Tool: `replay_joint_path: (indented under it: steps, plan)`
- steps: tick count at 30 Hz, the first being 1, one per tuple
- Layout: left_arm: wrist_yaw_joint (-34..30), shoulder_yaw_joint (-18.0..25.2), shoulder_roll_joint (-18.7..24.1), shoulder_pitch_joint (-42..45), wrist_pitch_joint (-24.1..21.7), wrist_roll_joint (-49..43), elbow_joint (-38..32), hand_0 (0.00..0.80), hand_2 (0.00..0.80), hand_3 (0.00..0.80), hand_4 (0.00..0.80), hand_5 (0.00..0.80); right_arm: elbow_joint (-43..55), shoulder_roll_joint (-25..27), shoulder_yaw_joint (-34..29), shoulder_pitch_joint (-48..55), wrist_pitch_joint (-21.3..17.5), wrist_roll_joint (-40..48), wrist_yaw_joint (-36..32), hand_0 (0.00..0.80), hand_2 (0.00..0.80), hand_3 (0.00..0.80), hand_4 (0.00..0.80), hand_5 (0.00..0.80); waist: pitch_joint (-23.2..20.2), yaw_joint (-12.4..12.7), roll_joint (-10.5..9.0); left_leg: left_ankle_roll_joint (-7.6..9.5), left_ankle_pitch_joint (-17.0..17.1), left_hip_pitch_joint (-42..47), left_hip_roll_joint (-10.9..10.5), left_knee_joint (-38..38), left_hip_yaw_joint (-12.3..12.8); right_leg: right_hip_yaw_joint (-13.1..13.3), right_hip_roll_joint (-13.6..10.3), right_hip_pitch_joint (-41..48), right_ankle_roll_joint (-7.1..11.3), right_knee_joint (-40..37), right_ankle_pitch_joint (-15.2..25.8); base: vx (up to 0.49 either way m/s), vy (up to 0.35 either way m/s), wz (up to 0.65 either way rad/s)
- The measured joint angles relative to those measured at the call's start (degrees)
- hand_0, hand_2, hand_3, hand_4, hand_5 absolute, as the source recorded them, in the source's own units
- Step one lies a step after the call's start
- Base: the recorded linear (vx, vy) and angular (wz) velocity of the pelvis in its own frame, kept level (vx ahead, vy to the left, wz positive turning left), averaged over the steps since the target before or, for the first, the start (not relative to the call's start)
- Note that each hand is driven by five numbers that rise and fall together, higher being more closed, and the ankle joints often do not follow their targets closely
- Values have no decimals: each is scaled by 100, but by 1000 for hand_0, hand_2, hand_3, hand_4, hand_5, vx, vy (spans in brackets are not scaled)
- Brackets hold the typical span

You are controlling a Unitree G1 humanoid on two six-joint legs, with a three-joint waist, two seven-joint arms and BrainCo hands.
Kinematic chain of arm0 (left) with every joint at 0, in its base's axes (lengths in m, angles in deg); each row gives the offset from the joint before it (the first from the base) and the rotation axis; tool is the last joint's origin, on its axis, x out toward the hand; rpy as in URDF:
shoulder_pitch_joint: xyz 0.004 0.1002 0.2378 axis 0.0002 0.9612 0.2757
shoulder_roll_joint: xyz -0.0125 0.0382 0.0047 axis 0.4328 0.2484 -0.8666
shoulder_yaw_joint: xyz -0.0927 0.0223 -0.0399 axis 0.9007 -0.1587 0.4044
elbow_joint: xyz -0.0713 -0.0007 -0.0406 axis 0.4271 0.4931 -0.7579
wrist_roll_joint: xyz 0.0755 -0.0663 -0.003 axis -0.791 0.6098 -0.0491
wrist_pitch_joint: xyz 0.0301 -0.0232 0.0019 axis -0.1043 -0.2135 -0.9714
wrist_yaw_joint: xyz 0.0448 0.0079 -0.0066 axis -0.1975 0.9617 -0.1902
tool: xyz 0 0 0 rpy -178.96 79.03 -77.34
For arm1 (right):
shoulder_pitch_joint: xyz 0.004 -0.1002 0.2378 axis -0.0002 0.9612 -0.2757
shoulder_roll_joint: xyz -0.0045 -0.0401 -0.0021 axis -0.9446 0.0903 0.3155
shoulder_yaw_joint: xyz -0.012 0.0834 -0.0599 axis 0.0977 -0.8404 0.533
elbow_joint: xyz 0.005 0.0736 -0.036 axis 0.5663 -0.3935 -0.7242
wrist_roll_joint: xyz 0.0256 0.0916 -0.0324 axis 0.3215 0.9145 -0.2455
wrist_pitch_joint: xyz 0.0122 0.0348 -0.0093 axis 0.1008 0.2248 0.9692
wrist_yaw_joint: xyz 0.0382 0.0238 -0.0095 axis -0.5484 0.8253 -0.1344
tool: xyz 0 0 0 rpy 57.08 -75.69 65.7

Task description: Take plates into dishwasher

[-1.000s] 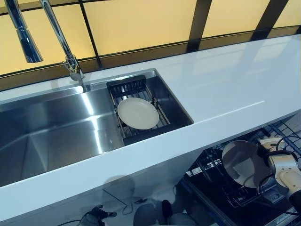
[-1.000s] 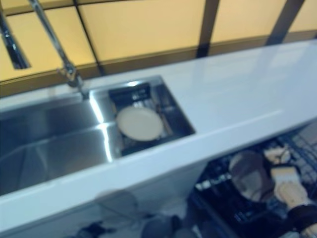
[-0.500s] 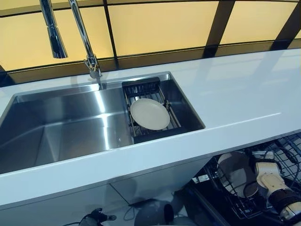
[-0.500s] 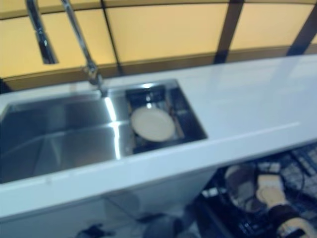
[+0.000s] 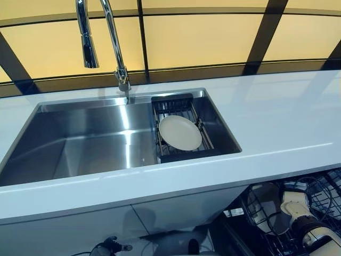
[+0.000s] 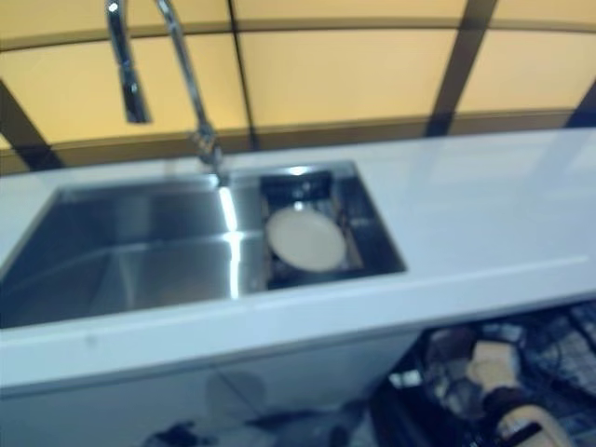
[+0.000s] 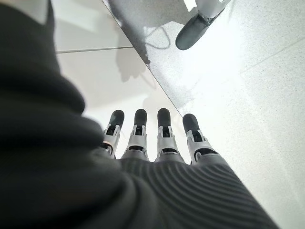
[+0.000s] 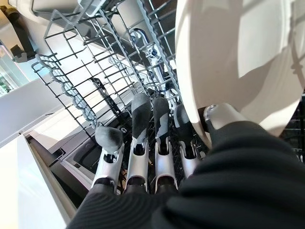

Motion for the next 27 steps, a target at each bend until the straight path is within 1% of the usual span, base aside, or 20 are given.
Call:
replay_joint_path:
  steps: [2,3,4,9,14,16,21,24,26,27]
  plan:
    - [-1,0,1,1,2,0,-10,0,0,0,0,0,0,0,-1,0,19,2,0,800,800,800,800,800,-1,-1,0,-1,5,-3,1,0,-7,-7,0,0,0,0,0,0,0,0]
    - [-1,0,3,5,3,0,-26,0,0,0,0,0,0,0,-2,0,19,5,0,769,769,769,769,769,-1,-1,0,-2,6,-5,1,0,-9,-9,1,0,0,0,0,0,0,0]
    - [-2,0,3,7,5,-1,-42,0,0,0,0,0,0,0,-2,0,19,1,9,0,0,0,0,0,-1,-6,0,-2,7,-5,1,0,-10,-10,1,0,0,0,0,0,0,0]
    - [-7,0,4,9,11,0,-127,0,0,0,0,0,48,1,-14,27,15,3,117,0,0,0,0,0,-1,-29,0,-2,8,-17,1,0,-9,-3,3,-13,0,1,0,0,0,0]
    - [-10,2,5,10,16,0,-144,0,0,0,0,0,317,7,-74,215,16,5,117,0,0,0,0,0,-1,-61,-3,-3,6,-34,0,0,3,26,4,-36,1,2,1,0,0,0]
    - [-14,3,9,17,19,-1,-144,0,0,0,0,0,381,8,-132,262,16,28,153,0,0,0,0,0,8,-138,-19,-4,5,-35,-2,0,8,33,5,-37,1,2,1,0,0,0]
    - [-44,8,13,-4,25,-2,-146,0,0,0,0,0,429,214,-414,471,-7,197,232,0,0,0,0,0,50,-237,-110,-6,4,-23,2,0,47,64,16,-43,7,2,5,2,1,-2]
    - [-43,27,33,-5,30,-4,-138,0,0,0,0,0,467,371,-713,596,-81,346,308,0,0,0,0,0,76,-323,-183,-6,4,-12,2,0,63,84,22,-42,11,2,8,2,-7,-2]
    - [-42,51,53,-14,30,-5,-138,0,0,0,0,0,514,491,-843,706,-106,448,339,0,0,0,0,0,98,-334,-228,-12,-2,6,5,-1,88,122,30,-42,14,2,10,4,-18,-8]
    - [-41,64,92,-16,32,-4,-137,0,0,0,0,0,621,572,-1047,855,-123,534,339,0,0,0,0,0,115,-354,-275,-18,-7,20,11,-1,109,143,47,-41,16,2,11,4,-16,-8]
